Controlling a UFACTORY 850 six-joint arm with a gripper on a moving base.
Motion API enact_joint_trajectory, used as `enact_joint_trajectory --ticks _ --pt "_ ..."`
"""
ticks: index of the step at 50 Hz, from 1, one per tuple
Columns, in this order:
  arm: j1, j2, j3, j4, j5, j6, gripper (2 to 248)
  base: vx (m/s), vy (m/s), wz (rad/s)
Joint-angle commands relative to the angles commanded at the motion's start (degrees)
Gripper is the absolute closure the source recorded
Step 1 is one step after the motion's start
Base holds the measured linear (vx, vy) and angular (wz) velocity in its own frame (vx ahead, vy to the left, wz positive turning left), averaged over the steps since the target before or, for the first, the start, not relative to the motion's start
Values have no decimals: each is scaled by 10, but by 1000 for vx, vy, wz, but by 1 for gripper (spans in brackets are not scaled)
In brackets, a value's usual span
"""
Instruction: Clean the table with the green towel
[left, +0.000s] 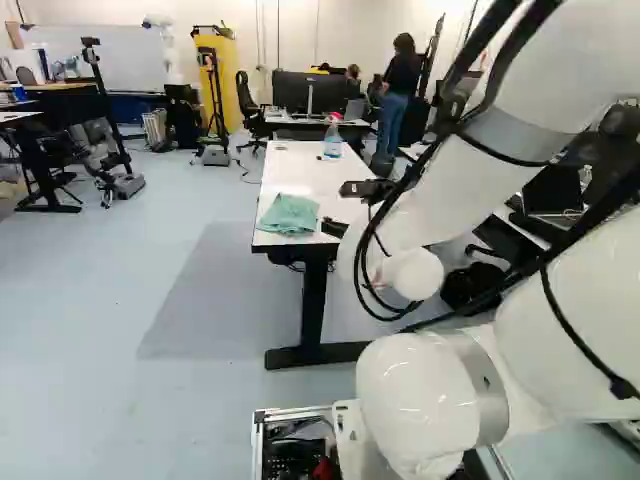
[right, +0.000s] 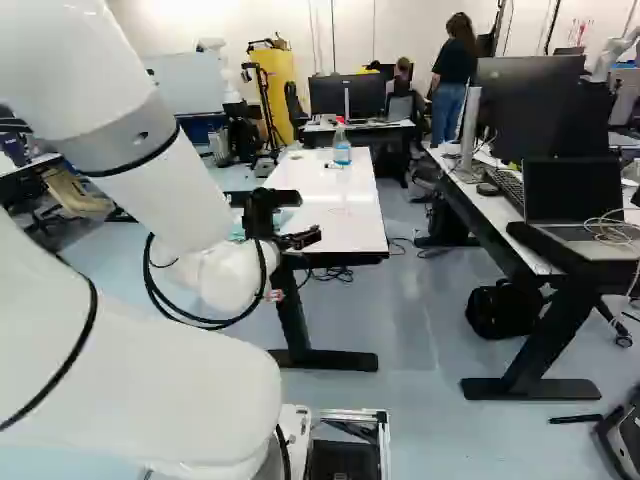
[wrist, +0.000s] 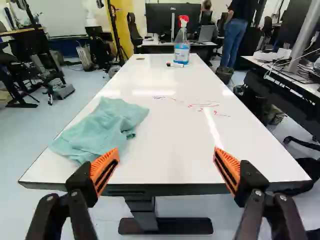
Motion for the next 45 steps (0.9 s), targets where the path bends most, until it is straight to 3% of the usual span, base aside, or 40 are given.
enact_joint_trajectory --ticks 32,45 --pt "0 3 -1 0 0 0 3 0 0 0" --pt "6 -9 -29 0 0 0 3 0 0 0"
